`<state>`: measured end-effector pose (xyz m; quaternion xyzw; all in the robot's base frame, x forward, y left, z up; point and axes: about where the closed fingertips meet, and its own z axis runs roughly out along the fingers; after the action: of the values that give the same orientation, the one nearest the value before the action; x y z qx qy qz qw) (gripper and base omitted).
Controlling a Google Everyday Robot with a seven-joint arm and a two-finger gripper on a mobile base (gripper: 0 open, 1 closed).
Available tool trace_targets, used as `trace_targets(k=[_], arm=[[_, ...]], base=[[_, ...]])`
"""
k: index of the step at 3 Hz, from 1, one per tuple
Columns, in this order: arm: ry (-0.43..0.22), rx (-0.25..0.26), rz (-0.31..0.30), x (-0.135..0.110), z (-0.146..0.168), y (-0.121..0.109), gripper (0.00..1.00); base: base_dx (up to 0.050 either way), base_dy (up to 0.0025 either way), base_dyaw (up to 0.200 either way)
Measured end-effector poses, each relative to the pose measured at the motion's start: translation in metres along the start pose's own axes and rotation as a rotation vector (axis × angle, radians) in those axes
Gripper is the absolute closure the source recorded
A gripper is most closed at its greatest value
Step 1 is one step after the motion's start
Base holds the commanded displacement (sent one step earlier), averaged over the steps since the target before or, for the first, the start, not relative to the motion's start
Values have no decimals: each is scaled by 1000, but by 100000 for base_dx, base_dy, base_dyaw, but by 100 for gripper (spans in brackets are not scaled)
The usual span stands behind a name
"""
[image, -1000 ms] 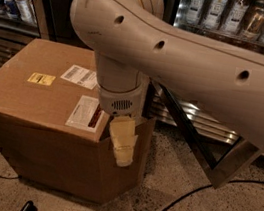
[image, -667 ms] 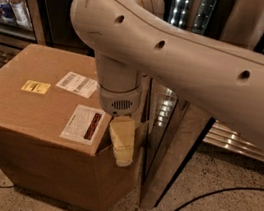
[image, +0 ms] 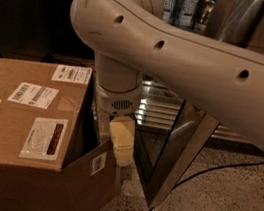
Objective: Close left fridge door
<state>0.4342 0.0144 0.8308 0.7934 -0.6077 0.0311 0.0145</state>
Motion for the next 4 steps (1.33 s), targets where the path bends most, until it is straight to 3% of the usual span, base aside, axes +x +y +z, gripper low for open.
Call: trace_targets(k=[2,3,4], arm=[[17,6,7,-1,0,-1,0],[215,-12,30,-8,16,-10,0],[321,71,82,-45,34,-46,0]], base=[[0,0,0],[0,0,0],[0,0,0]])
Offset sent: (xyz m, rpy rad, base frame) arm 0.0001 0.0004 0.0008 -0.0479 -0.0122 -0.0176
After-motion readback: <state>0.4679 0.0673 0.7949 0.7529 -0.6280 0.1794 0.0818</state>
